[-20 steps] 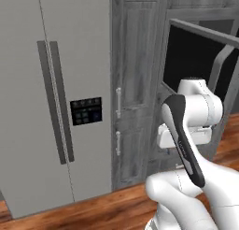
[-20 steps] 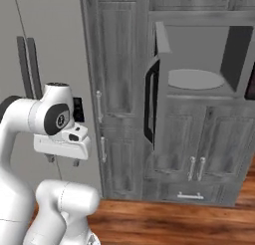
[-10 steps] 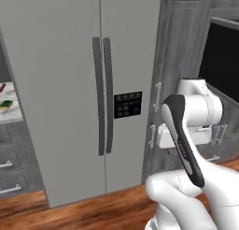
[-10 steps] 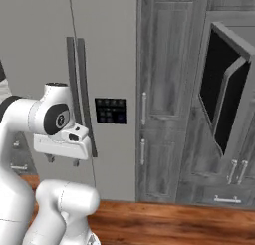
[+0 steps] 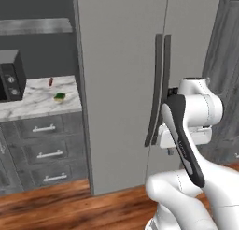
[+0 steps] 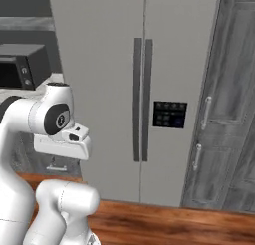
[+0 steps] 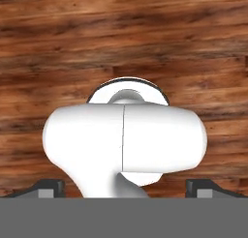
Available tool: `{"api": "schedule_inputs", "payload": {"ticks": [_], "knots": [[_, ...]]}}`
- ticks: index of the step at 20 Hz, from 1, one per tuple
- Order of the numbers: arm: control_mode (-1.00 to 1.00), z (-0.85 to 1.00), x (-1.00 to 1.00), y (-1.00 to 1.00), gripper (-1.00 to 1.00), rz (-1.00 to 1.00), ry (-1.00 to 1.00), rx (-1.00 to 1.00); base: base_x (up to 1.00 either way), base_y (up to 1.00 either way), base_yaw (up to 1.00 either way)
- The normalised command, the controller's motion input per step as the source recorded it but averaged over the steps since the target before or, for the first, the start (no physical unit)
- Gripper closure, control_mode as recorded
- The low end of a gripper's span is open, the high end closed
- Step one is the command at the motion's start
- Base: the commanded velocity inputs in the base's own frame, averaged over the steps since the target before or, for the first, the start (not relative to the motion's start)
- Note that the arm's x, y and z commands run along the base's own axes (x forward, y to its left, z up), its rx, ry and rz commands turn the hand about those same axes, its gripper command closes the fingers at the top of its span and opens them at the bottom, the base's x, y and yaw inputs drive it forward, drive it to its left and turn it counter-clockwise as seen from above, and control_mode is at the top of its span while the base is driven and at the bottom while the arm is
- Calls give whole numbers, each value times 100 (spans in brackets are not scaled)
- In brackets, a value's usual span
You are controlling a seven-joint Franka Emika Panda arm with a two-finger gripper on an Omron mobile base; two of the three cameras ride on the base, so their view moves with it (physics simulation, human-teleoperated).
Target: Place the sponge inside the microwave to prepare for sanitizing.
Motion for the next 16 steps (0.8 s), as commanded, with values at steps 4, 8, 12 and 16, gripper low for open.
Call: {"api": "schedule_inputs", "payload": {"ticks": [4, 8, 12, 16], "knots": [[100, 0, 0, 0, -100, 0, 0, 0, 5, 97, 5], [100, 0, 0, 0, -100, 0, 0, 0, 25, 90, 0], [100, 0, 0, 0, -100, 0, 0, 0, 32, 90, 0], [100, 0, 0, 0, -100, 0, 0, 0, 44, 81, 0]]}}
